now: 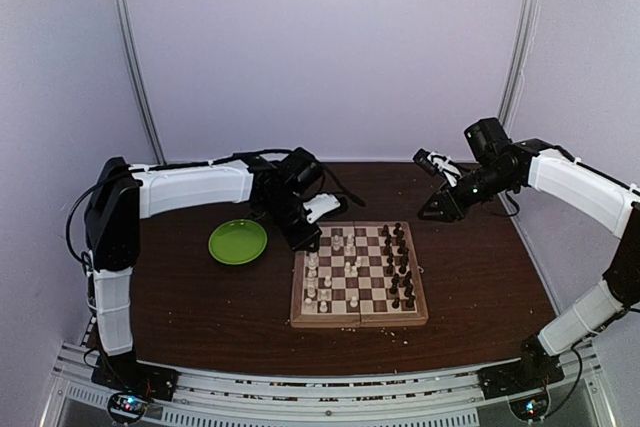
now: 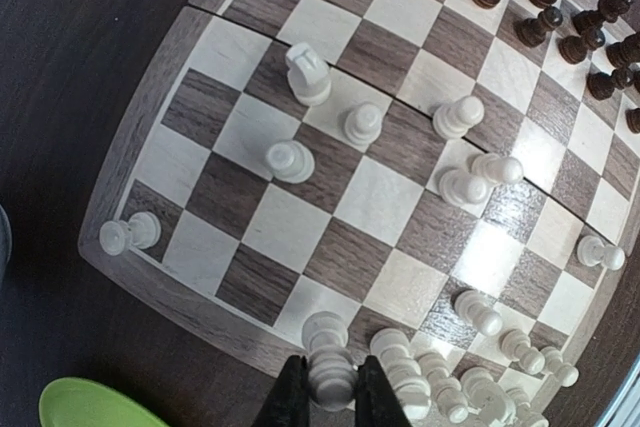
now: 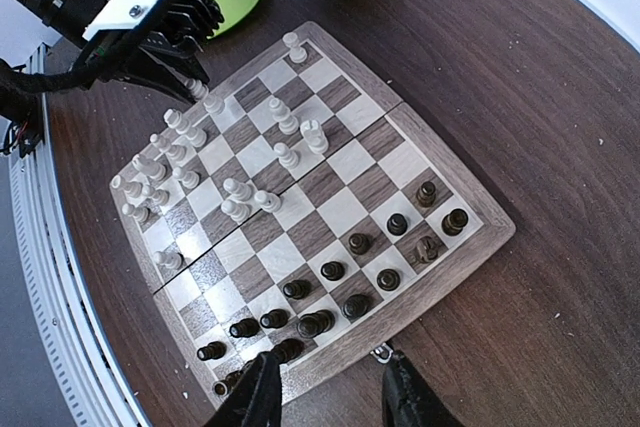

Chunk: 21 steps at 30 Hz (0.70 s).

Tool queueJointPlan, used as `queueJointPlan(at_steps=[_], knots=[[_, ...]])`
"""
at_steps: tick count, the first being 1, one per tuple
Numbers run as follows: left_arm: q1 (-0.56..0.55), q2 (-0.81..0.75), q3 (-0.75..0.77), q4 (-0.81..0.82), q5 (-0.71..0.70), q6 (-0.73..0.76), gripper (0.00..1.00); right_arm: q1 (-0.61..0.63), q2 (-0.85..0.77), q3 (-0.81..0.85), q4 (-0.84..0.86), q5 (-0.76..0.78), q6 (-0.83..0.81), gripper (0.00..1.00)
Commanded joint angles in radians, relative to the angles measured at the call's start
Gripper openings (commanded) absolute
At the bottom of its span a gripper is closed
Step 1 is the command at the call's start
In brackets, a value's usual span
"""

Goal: Set up the chess pieces on the board
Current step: Place the queen at d1.

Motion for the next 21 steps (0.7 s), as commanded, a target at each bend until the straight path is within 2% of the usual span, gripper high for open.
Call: queueJointPlan(at_steps=[1,13,19,21], knots=[[0.006,0.035,-0.006,0.02,0.024,0.008,0.09,-0.002,0.011,0.024,-0.01,-0.015,-0.003,0.35],[0.006,0.061,-0.001,0.021,0.019,0.015,0.11,-0.002,0.014,0.024,-0.01,-0.016,-0.003,0.35],[0.006,0.056,-0.004,0.02,0.001,0.011,0.27,-0.003,0.017,0.025,-0.012,-0.017,-0.003,0.35],[0.006,0.05,-0.002,0.02,-0.013,0.011,0.29,-0.002,0.017,0.026,-0.013,-0.019,-0.003,0.35]])
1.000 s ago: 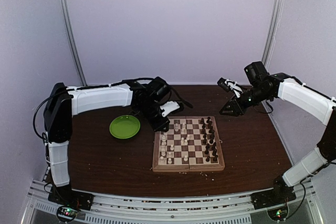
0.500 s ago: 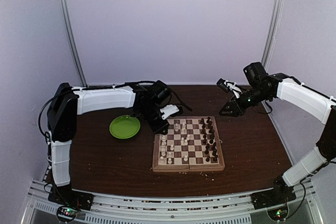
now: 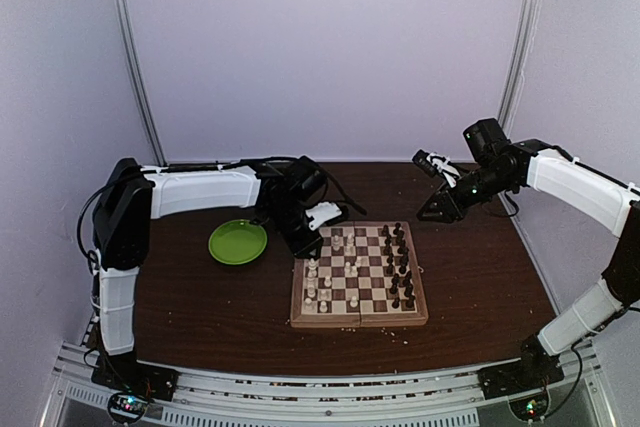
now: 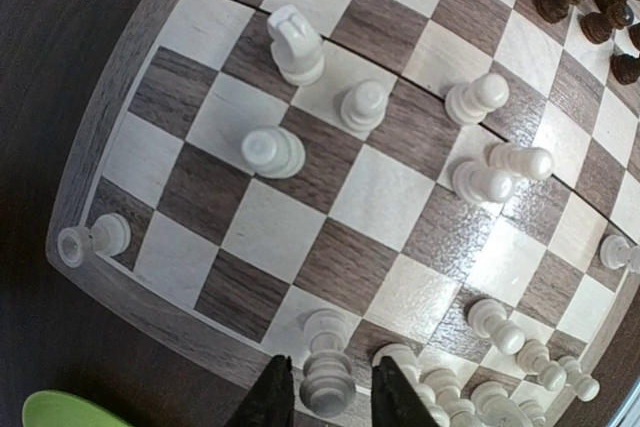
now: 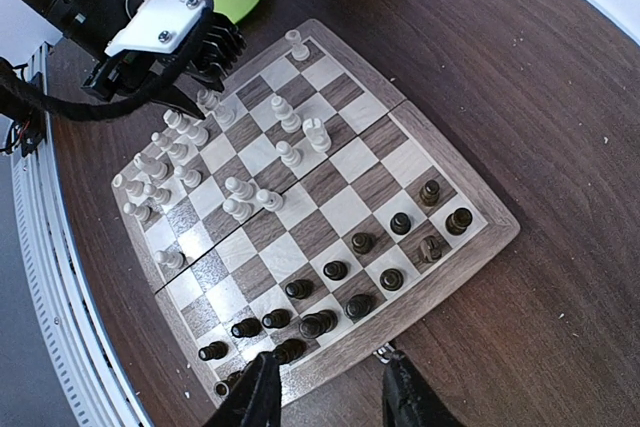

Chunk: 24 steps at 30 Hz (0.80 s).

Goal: Set up the chess pieces on the board
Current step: Place the queen at d1.

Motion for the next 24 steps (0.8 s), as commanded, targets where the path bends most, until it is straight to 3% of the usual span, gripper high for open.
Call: queueJointPlan(at_steps=[1,18,24], knots=[[0.005,-0.001,-0.001,0.013,-0.028,0.006,0.29,-0.002,0.008,0.026,-0.012,-0.011,-0.003,0.35],[0.006,0.004,0.018,0.003,-0.053,0.017,0.28,-0.001,0.008,0.027,-0.013,-0.014,-0.001,0.35],[0.006,-0.034,0.035,-0.016,-0.047,0.036,0.37,-0.002,0.008,0.029,-0.014,-0.015,-0.001,0.35]])
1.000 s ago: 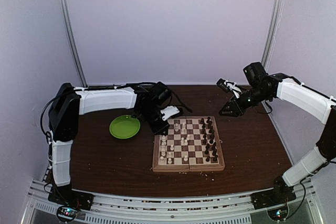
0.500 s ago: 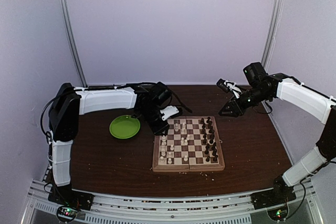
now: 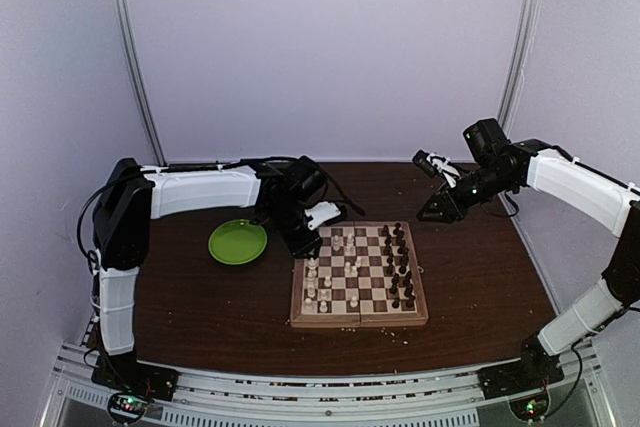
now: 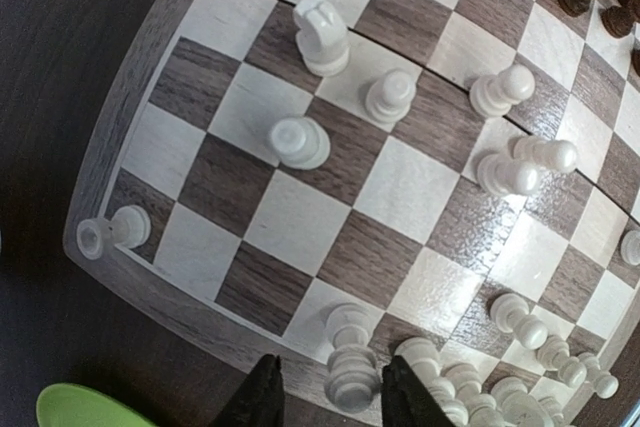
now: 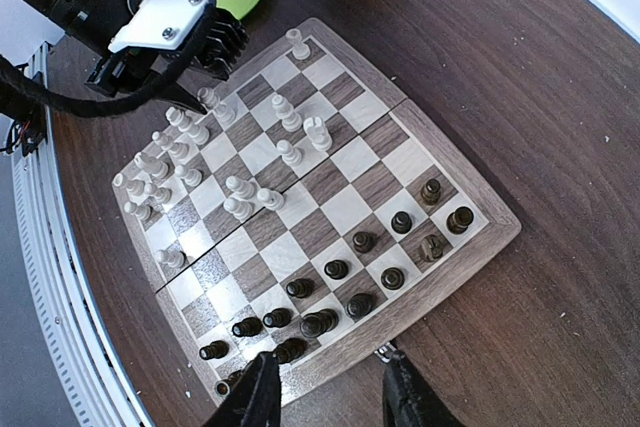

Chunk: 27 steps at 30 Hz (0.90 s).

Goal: Set up the chess pieces on the board
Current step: Place the queen at d1, then pick up the bishop from the chessboard.

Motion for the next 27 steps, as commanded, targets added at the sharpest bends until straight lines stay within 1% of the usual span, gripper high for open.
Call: queueJointPlan(at_steps=[1,8,16,21,27], knots=[[0.006,-0.043,0.038,-0.008,-0.006,0.029,0.38,-0.002,0.009,0.028,-0.011,-0.014,-0.001,0.35],[0.018,-0.045,0.135,-0.005,0.031,0.017,0.44,-0.002,0.015,0.031,-0.014,-0.017,-0.001,0.35],[0.023,0.089,0.284,0.011,0.063,-0.045,0.46,-0.002,0.014,0.03,-0.016,-0.014,-0.003,0.35],[0.023,0.142,0.316,0.02,0.091,-0.034,0.47,-0.002,0.016,0.031,-0.017,-0.013,-0.006,0.35],[0.023,0.177,0.318,0.021,0.112,-0.029,0.47,-0.002,0.017,0.031,-0.019,-0.01,-0.009,0.35]])
